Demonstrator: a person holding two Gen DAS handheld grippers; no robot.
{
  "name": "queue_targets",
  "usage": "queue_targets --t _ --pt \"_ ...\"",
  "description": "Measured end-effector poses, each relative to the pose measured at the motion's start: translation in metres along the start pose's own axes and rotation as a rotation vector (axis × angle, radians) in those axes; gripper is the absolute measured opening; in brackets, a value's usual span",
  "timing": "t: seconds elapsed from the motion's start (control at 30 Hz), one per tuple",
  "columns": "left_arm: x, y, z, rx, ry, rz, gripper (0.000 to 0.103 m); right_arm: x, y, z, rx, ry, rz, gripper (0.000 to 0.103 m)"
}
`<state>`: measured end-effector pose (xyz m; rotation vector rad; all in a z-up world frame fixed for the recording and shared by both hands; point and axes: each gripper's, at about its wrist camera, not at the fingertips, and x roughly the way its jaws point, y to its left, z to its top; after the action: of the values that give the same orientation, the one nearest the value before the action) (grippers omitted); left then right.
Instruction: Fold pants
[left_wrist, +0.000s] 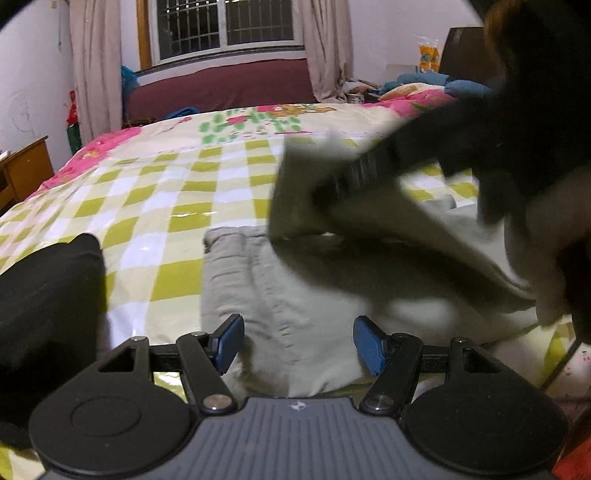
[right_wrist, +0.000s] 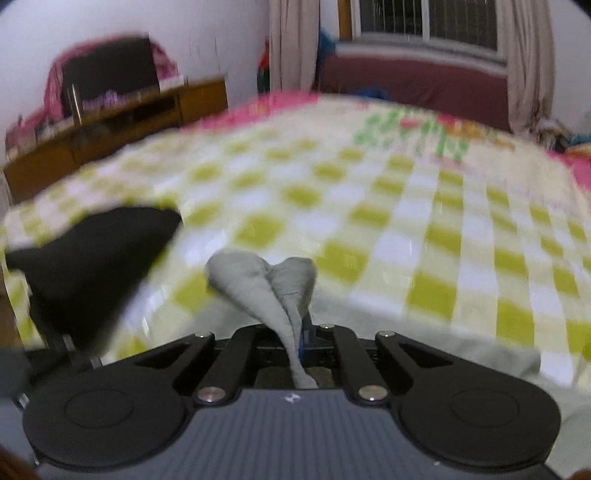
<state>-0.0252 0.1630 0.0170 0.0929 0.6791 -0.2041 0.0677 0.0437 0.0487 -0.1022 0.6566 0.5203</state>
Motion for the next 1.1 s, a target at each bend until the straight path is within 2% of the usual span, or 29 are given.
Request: queue_targets --t 0.07,0.1,0.23,0.3,0.37,0.4,0.47,0.53,0.63,0.67,0.77,0.9,0.97,1.03,1.1 --pt "0.000 0.004 -0.002 -0.010 0.005 0.007 0.079 -0.001 0.012 0.004 -0.034 -0.046 -0.001 0.004" --pt "0.000 0.006 -0.004 -0.013 0.009 0.010 0.079 0.005 0.020 0.004 -0.063 -0.040 0.004 0.004" --pt "-0.005 0.008 -0.012 0.008 0.022 0.029 0.079 0.043 0.047 -0.012 -0.154 0.083 0.050 0.007" --pt "-0.009 0.009 -0.016 0.034 0.029 0.046 0.079 0.051 0.054 -0.021 -0.161 0.138 0.073 0.014" --pt "-0.013 0.010 -0.021 0.049 0.036 0.053 0.079 0.048 0.057 -0.027 -0.181 0.141 0.092 0.020" --pt "-0.015 0.011 -0.023 0.050 0.040 0.054 0.079 0.044 0.056 -0.029 -0.187 0.140 0.112 0.028" --pt "-0.019 0.014 -0.025 0.053 0.044 0.058 0.079 0.035 0.052 -0.030 -0.176 0.141 0.160 0.037" --pt "-0.026 0.016 -0.024 0.056 0.033 0.065 0.079 0.022 0.045 -0.030 -0.149 0.126 0.199 0.038" --pt "-0.042 0.018 -0.016 0.059 -0.020 0.075 0.079 -0.003 0.028 -0.029 -0.095 0.092 0.212 0.040" --pt "-0.046 0.018 -0.011 0.060 -0.042 0.075 0.079 -0.012 0.020 -0.029 -0.076 0.082 0.198 0.043" --pt "-0.052 0.015 0.005 0.081 -0.116 0.065 0.081 -0.037 -0.013 -0.034 -0.023 0.062 0.106 0.044" --pt "-0.029 -0.001 0.023 0.121 -0.157 0.024 0.086 -0.063 -0.076 -0.052 0.092 0.081 -0.118 0.044" --pt "-0.004 -0.011 0.025 0.126 -0.110 -0.013 0.086 -0.073 -0.109 -0.065 0.164 0.097 -0.238 0.044" --pt "0.029 -0.019 0.021 0.133 0.005 -0.019 0.086 -0.077 -0.142 -0.082 0.226 0.128 -0.328 0.044" --pt "0.048 -0.026 0.015 0.152 0.088 -0.007 0.086 -0.071 -0.171 -0.097 0.314 0.206 -0.409 0.044"
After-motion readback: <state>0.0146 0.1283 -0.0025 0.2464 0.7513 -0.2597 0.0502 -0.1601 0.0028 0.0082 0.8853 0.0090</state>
